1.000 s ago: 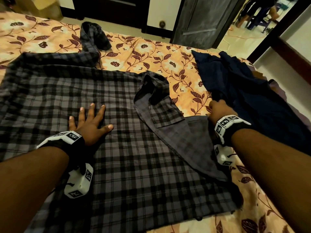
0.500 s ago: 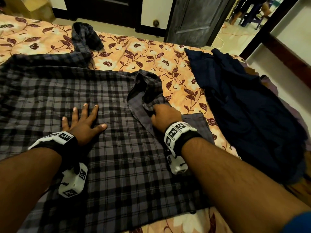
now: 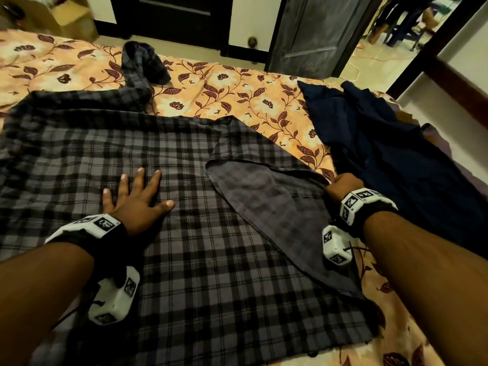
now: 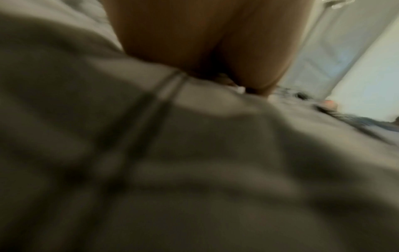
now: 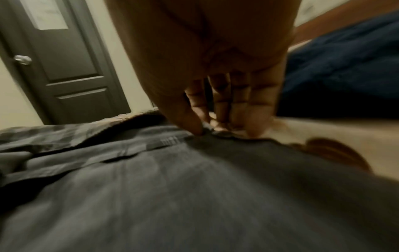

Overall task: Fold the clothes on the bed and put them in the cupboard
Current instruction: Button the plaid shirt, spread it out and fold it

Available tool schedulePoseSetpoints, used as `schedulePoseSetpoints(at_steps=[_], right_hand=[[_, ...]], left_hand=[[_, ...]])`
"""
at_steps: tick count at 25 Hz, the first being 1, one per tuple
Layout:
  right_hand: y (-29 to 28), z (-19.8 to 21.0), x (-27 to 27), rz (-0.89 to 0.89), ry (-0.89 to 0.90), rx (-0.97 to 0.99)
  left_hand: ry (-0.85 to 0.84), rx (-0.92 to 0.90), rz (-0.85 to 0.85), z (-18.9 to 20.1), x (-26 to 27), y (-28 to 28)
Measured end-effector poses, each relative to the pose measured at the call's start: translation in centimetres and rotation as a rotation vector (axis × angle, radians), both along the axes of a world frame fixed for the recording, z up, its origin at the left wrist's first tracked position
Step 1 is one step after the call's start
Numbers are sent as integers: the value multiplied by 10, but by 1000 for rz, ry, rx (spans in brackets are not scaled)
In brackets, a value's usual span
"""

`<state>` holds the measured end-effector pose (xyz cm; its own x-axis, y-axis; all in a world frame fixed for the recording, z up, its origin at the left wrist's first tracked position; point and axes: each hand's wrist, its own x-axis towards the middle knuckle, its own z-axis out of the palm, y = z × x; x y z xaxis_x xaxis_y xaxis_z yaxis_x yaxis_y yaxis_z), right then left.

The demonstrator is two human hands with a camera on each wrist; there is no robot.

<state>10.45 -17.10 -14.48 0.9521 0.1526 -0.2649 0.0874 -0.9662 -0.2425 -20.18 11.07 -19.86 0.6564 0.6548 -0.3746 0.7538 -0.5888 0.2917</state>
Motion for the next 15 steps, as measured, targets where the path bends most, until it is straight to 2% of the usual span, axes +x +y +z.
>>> schedulePoseSetpoints(at_steps=[2, 4, 6, 7, 9, 11, 12, 15], right_hand=[[11, 8, 7, 138, -48, -129], [40, 23, 1, 337, -142, -1], [84, 29, -14, 560, -121, 195], [106, 27, -23, 670, -88, 193], [144, 17, -34, 830, -43, 35], [167, 9, -35, 897, -85, -159], [173, 10, -34, 894, -127, -178], [172, 20, -19, 883, -213, -11]], left_hand=[[39, 40, -8, 10, 10, 10], [15, 4, -59, 34, 25, 30], [-73, -75, -67, 62, 43, 56], [-109, -61, -43, 72, 51, 73], [-168, 118, -35, 82, 58, 114], [-167, 265, -19, 82, 55, 158], [-155, 292, 8, 81, 51, 175], [-121, 373, 106, 86, 43, 209]])
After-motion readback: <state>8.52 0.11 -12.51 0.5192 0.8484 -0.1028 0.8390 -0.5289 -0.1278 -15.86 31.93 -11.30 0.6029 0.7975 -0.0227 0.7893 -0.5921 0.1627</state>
